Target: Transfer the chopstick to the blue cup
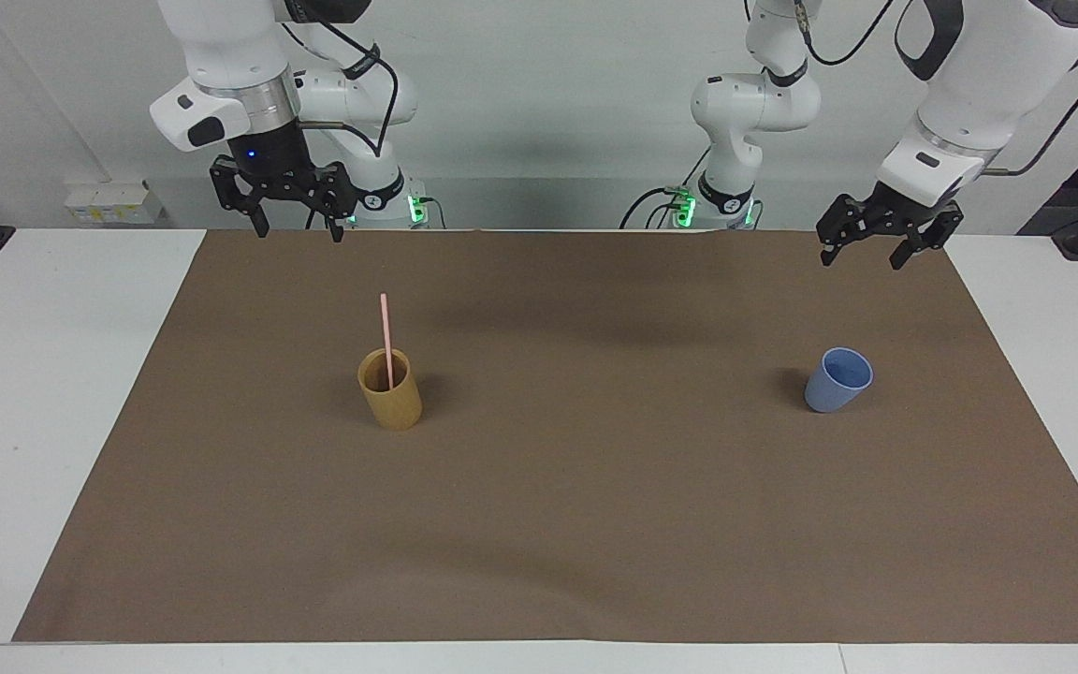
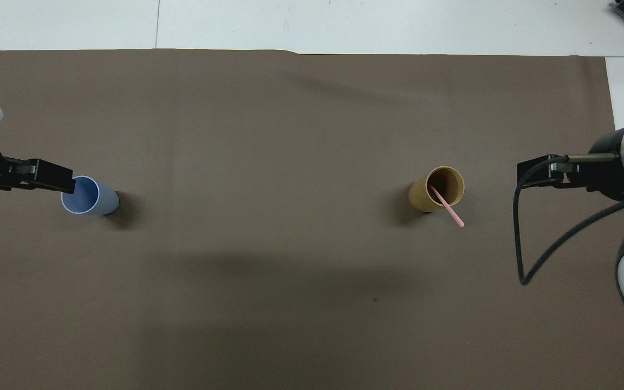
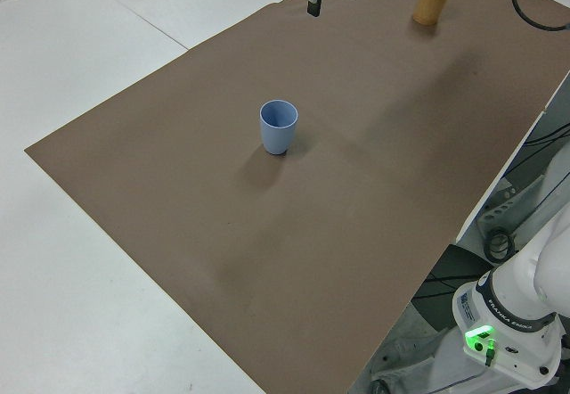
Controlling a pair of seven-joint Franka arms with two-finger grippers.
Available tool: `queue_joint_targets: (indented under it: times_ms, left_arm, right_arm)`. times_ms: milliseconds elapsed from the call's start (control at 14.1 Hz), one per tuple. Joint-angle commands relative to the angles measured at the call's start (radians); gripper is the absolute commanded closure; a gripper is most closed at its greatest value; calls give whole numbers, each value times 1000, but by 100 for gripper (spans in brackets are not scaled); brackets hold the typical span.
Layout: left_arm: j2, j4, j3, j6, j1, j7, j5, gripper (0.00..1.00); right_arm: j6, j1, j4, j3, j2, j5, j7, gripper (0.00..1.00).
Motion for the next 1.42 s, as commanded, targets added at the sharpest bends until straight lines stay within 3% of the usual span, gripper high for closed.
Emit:
queue_joint_targets:
  times_ms: [0, 781, 923, 1349]
  left_arm:
    - [12, 27, 19, -23, -15, -7, 16, 0]
    - [-14, -9, -9, 2, 11, -4, 14, 0]
    - [-28, -80, 11, 50, 19, 8, 14, 0]
    - [-38, -405, 16, 421, 123, 124, 14, 0]
  right_arm:
    - [22, -15, -28, 3, -25, 27, -25, 0]
    - [21, -15, -26, 3, -23, 27, -27, 0]
    - [21, -15, -28, 3, -23, 27, -27, 0]
    - [21, -15, -28, 3, -25, 27, -29, 0]
